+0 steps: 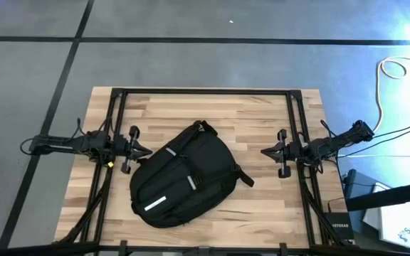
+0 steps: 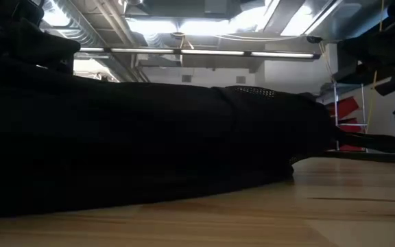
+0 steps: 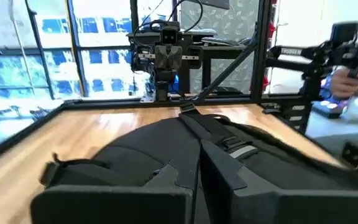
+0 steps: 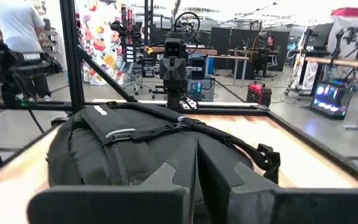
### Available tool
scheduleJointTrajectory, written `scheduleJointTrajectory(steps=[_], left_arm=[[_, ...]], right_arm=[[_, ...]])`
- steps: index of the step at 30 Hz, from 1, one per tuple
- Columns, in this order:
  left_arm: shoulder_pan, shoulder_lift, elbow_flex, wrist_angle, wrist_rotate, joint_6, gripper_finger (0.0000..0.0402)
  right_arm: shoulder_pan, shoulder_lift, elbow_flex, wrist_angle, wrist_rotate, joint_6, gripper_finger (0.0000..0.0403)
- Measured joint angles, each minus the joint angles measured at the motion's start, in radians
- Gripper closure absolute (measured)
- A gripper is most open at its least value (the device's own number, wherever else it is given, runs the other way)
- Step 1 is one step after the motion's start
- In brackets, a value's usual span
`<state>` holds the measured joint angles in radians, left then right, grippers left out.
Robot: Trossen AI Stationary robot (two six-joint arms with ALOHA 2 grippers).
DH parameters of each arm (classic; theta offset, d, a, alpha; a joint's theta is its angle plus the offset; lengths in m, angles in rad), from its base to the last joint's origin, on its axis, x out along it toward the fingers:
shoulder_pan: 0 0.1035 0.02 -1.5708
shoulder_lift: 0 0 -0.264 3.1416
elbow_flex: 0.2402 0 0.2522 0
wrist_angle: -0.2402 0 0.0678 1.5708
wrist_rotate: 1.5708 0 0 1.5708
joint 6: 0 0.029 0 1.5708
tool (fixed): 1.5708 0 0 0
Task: Unpack backpack
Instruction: Open the black backpack
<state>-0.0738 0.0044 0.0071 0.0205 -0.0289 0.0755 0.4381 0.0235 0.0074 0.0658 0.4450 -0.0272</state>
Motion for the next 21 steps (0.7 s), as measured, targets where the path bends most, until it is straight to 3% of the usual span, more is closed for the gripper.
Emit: scheduleJointTrajectory(steps=[5, 16, 21], left_arm=[[0.000, 0.000, 0.000, 0.018, -0.023, 0.093, 0.0402], [0.000, 0.000, 0.000, 0.042, -0.027, 0.011, 0.0402], [0.005, 0.000, 0.000, 0.050, -0.087, 0.037, 0.0402]], right_arm=[[0.000, 0.000, 0.000, 0.000, 0.000, 0.045, 0.0403], [0.000, 0.000, 0.000, 0.005, 0.020, 0.077, 0.0403], [0.000, 0.000, 0.000, 0.096, 0.047, 0.045, 0.0403]])
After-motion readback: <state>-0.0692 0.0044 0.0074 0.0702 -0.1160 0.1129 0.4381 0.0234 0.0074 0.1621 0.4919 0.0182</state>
